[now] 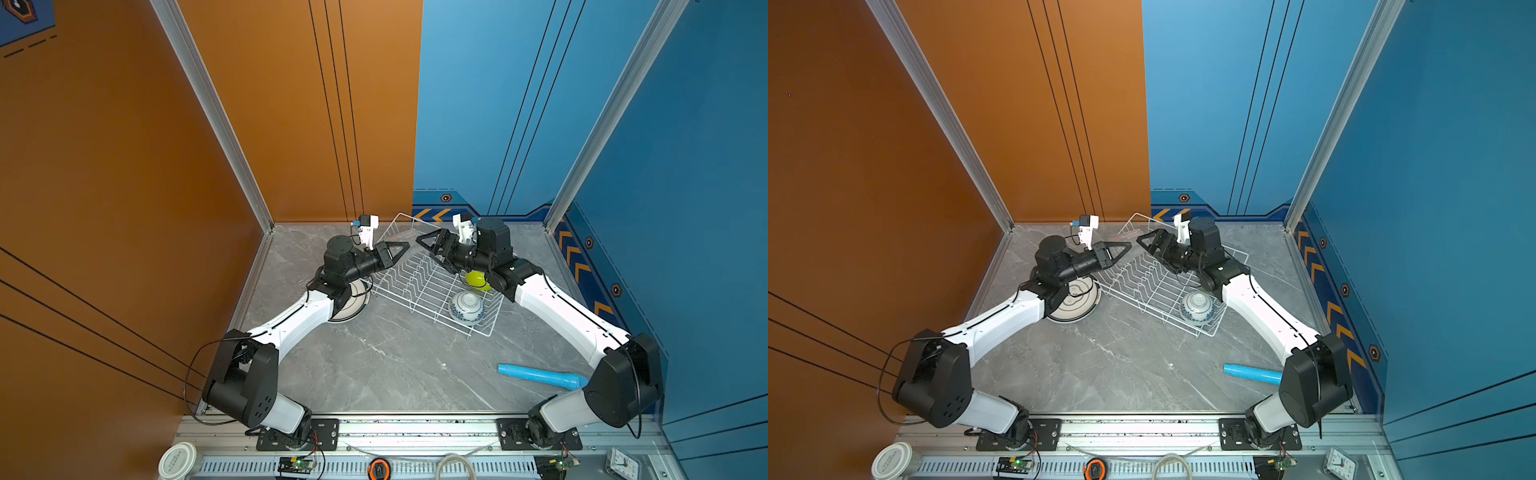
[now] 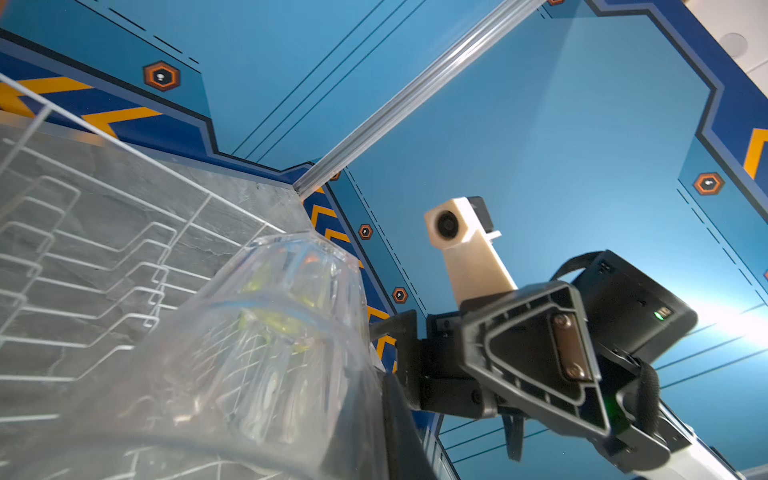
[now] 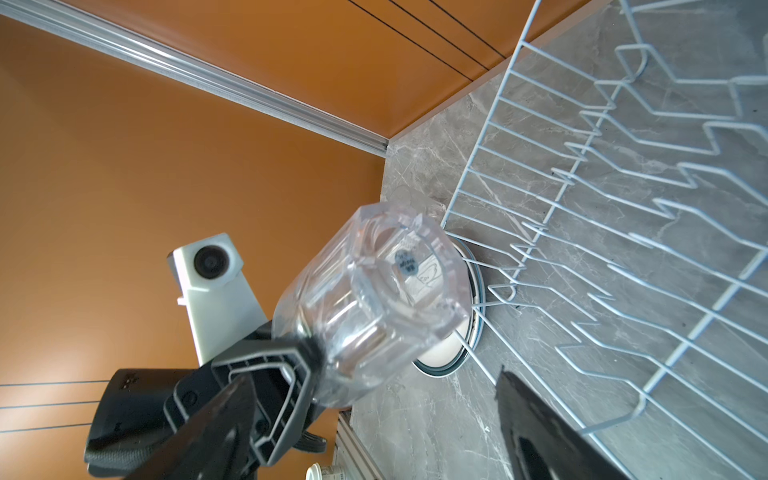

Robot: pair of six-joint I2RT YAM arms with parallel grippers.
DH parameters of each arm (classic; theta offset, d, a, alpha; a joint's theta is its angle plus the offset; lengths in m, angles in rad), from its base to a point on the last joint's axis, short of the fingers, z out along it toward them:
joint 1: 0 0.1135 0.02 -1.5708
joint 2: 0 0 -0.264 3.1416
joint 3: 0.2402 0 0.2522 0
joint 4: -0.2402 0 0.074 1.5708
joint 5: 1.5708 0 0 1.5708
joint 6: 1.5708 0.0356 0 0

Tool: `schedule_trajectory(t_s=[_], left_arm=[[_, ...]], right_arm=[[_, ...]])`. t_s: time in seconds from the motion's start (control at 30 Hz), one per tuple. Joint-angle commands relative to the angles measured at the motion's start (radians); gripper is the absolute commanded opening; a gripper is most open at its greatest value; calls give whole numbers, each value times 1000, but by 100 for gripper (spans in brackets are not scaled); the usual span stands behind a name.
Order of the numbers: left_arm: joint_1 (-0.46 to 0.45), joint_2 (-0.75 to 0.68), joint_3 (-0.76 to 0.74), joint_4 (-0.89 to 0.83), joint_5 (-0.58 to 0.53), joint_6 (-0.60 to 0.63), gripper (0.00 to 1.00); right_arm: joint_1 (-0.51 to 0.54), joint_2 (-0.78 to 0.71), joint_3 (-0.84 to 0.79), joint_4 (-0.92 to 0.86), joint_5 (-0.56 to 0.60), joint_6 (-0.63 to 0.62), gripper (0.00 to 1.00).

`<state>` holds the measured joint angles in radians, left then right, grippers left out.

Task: Unload the mixed dishes from the dish rack
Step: 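Close the left gripper on the glass and open the right gripper, then carry the glass with the left gripper to the plates while right gripper returns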

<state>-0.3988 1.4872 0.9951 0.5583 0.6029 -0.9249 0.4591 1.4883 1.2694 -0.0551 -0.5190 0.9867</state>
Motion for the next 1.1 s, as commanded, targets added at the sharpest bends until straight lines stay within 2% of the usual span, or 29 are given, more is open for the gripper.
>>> schedule_trajectory(t_s=[0.0, 0.27, 0.4, 0.5, 0.67, 0.73, 0.87, 1.07], left_arm=[[-2, -1, 0, -11, -26, 10, 0], [5, -13, 20, -108, -57, 60, 0], [19, -41, 65, -230, -93, 141, 0], [39, -80, 101, -388, -170, 234, 0], [68, -123, 212, -773, -460, 407, 0], [88, -110, 259, -892, -524, 451, 0], [150, -53, 336, -1029, -543, 498, 0], [186, 90, 462, -1158, -596, 552, 0]], right_arm=[[1, -45, -10, -40, 25, -58, 97], [-10, -91, -31, -73, 58, -90, 99], [-24, -128, -40, -128, 106, -127, 100], [-38, -157, -40, -192, 160, -162, 100], [-52, -201, -41, -288, 234, -224, 100], [-56, -213, -42, -324, 262, -248, 100], [-65, -228, -54, -367, 289, -291, 100], [-86, -231, -83, -367, 269, -311, 100]])
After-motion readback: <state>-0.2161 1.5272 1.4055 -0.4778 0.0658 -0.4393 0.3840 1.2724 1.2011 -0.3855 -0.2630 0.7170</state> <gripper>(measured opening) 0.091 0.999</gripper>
